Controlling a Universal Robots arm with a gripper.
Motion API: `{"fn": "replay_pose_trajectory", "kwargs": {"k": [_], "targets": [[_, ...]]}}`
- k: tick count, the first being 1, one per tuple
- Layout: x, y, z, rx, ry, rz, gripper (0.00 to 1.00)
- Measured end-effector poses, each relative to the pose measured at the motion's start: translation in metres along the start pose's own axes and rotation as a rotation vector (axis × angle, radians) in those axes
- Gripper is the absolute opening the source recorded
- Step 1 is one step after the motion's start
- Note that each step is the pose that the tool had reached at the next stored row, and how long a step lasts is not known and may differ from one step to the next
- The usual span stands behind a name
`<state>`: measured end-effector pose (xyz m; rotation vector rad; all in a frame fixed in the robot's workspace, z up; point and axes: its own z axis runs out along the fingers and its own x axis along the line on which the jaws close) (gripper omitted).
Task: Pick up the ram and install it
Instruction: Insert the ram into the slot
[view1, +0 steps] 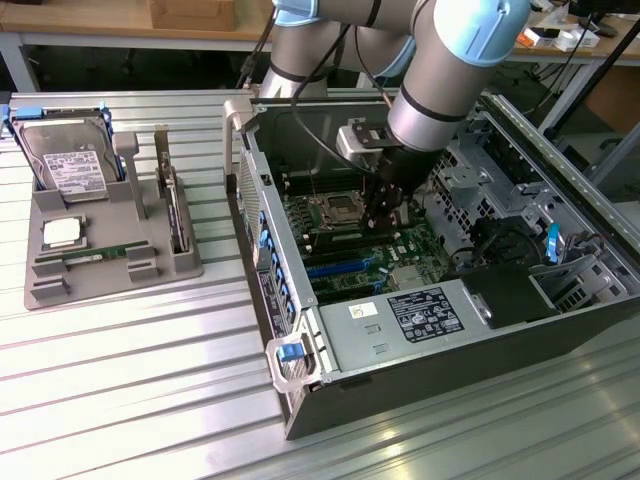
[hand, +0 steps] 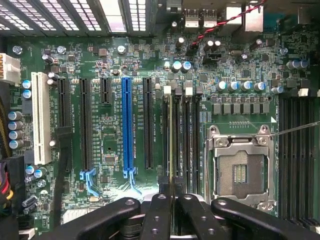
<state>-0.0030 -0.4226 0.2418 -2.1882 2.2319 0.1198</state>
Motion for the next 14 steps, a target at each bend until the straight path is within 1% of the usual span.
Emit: {"fn": "replay_pose_trajectory", "kwargs": {"k": [5,14], "targets": [[-0.0002,0.0002,0.0028,-0.0001,0.0004,-0.002,0.12],[-0.0005,0.0001,0.0036,-0.0002,0.0004,-0.003,0.12]]}}
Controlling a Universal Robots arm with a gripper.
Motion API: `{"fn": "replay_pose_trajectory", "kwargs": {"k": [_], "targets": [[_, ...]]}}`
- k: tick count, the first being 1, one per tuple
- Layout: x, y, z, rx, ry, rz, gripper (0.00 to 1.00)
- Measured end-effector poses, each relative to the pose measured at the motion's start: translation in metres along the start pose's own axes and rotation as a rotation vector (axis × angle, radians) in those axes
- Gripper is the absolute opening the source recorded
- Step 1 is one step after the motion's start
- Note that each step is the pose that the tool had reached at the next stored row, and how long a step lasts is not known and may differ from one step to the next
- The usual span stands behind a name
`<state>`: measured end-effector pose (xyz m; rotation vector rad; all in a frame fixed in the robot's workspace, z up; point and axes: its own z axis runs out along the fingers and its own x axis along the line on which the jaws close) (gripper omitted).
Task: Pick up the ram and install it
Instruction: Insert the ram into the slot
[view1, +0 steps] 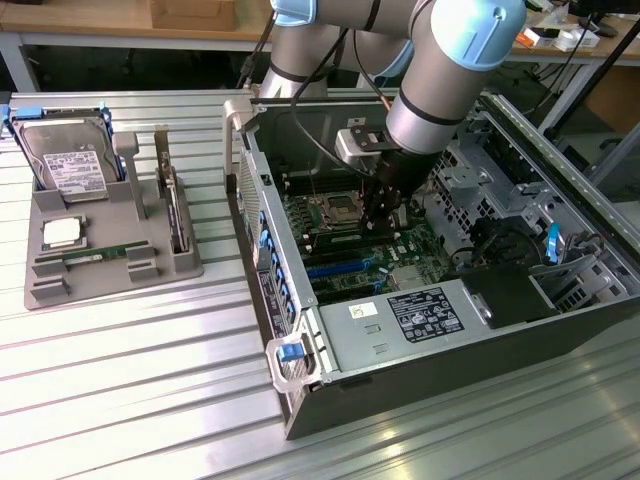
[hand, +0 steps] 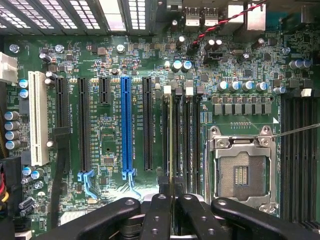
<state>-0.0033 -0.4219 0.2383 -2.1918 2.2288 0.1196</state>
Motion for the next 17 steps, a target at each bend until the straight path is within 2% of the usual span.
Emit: {"fn": "replay_pose_trajectory", "kwargs": {"k": [5,9,12,17], "targets": [[0.0,0.0,-0.0005,-0.0002,0.0002,-0.003,0.12],[0.0,-0.0003,-0.0006,-0.002,0.0015,-0.031,0.12],[-0.0039,-0.0004,0.0003,-0.0019,0.0011,-0.03,0.12],[-0.0044,0.0001,0.0006,-0.002,0.0014,-0.03,0.12]]}}
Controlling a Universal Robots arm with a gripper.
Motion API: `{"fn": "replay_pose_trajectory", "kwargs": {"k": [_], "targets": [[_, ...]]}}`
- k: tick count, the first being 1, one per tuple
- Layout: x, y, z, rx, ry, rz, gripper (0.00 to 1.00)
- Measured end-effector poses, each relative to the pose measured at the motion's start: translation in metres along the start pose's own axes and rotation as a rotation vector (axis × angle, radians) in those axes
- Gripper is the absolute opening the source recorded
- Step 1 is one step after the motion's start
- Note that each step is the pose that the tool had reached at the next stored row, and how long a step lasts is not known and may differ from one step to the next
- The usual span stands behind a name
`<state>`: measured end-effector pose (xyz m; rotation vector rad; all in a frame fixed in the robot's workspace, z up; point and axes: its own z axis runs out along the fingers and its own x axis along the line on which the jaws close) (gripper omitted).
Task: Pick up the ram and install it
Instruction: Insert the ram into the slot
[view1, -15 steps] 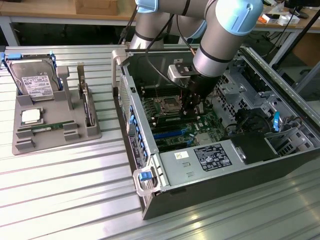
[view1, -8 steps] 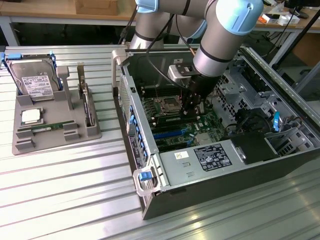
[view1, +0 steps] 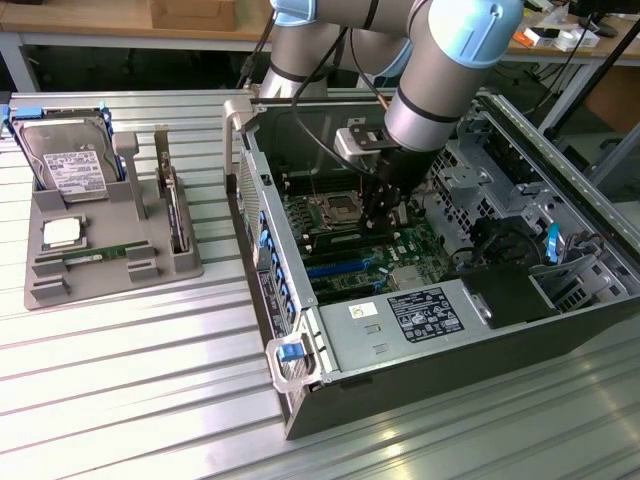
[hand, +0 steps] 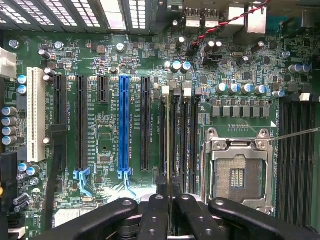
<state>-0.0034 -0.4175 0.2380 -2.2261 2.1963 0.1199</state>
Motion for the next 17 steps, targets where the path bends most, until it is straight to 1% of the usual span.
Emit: {"fn": "replay_pose_trajectory", "kwargs": {"k": [7,9,12,17], "targets": [[0.0004,0.0,0.0013,0.0001,-0.0003,0.0,0.12],[0.0029,0.0001,0.0011,0.0002,-0.0002,0.002,0.12],[0.0029,0.0002,0.0004,0.0002,-0.0017,0.001,0.12],[0.0033,0.0005,-0.0014,0.0002,-0.0018,0.002,0.12]]}}
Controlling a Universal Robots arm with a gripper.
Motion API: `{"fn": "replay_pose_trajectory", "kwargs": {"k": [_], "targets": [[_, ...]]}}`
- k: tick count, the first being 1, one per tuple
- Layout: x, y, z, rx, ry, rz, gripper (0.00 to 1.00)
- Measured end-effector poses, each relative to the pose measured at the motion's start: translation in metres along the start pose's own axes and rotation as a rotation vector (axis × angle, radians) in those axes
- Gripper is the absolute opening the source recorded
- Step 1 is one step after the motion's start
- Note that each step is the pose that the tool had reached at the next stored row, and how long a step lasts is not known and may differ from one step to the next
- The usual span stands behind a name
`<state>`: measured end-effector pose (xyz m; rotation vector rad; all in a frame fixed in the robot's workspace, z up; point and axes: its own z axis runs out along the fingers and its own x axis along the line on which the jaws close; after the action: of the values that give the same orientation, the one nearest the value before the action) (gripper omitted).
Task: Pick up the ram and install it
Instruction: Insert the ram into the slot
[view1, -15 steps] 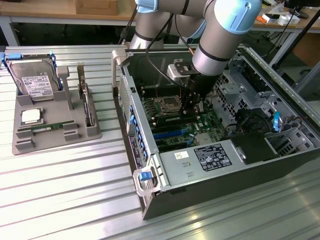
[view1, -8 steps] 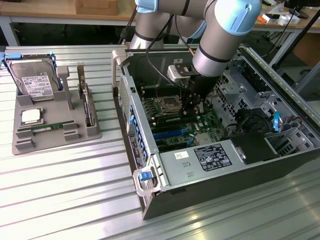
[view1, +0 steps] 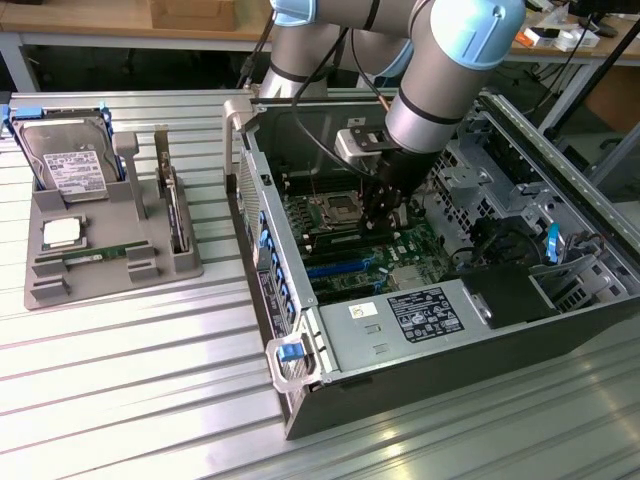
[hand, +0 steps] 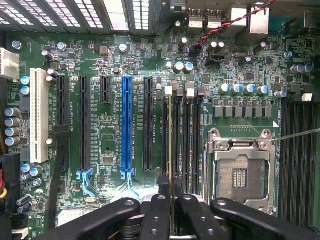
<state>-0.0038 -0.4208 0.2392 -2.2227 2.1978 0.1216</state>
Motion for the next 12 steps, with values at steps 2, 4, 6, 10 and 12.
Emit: {"fn": "replay_pose_trajectory", "kwargs": {"k": [2,4,6,10,12], "targets": [[0.0,0.0,0.0,0.0001,-0.0002,0.001,0.12],[0.0009,0.0001,-0.0001,0.0004,-0.0003,0.006,0.12],[0.0011,0.0,-0.0002,0.0006,-0.0004,0.01,0.12],[0.0014,0.0003,0.0007,0.0015,-0.001,0.023,0.12],[0.0014,0.0003,0.0016,0.0015,-0.001,0.024,0.12]]}}
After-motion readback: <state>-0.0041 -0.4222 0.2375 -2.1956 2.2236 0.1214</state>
